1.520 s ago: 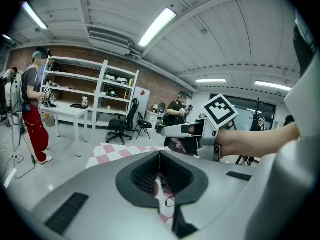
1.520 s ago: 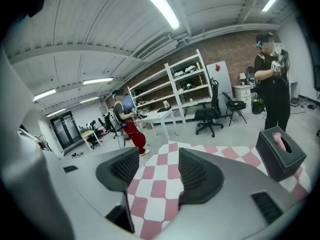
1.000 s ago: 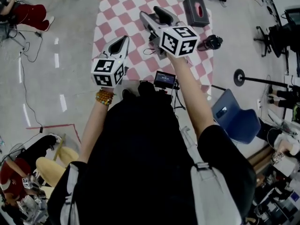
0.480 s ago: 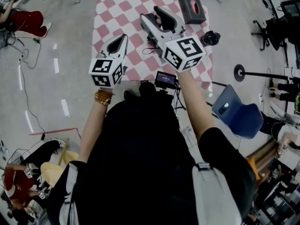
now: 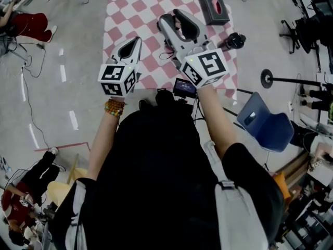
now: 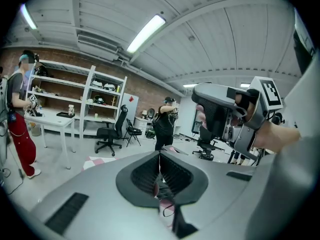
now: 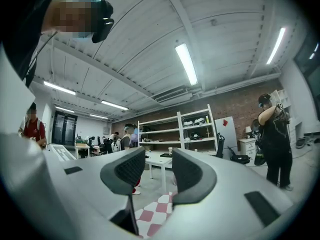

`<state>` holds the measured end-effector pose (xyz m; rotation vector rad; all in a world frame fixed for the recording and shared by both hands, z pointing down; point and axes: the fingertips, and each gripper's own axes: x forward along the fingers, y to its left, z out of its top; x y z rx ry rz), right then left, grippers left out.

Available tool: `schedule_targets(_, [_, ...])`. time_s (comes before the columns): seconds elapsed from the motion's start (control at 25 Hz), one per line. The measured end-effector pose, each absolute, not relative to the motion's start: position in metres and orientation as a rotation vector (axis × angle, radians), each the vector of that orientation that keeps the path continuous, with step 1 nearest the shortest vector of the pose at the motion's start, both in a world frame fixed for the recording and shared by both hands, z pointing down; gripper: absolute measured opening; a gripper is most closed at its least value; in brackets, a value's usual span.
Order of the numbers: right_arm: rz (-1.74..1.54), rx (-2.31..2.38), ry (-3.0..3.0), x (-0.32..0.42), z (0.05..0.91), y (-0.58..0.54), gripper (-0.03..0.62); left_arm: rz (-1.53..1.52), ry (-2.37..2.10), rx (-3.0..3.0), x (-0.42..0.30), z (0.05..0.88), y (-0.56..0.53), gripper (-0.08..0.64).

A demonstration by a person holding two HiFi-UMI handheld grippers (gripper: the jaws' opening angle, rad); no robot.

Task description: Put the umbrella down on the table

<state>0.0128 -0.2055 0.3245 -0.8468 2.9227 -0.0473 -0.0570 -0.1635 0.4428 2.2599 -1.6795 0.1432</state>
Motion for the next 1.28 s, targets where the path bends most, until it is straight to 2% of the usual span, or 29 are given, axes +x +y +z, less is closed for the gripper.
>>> schedule_targets(0.4, [0.018,-0.898,2.899,0.024,0.329,-0.199,0.103,0.151,-1.668,2.266,-0.054,0.444,-0.167,0.014])
schedule_targets(1.28, [-0.055,-0.912,3.000,0.026,0.389,-0.199,0.055,0.181,-1.655,2.263,-0.045,0.453,-0.173,0.014])
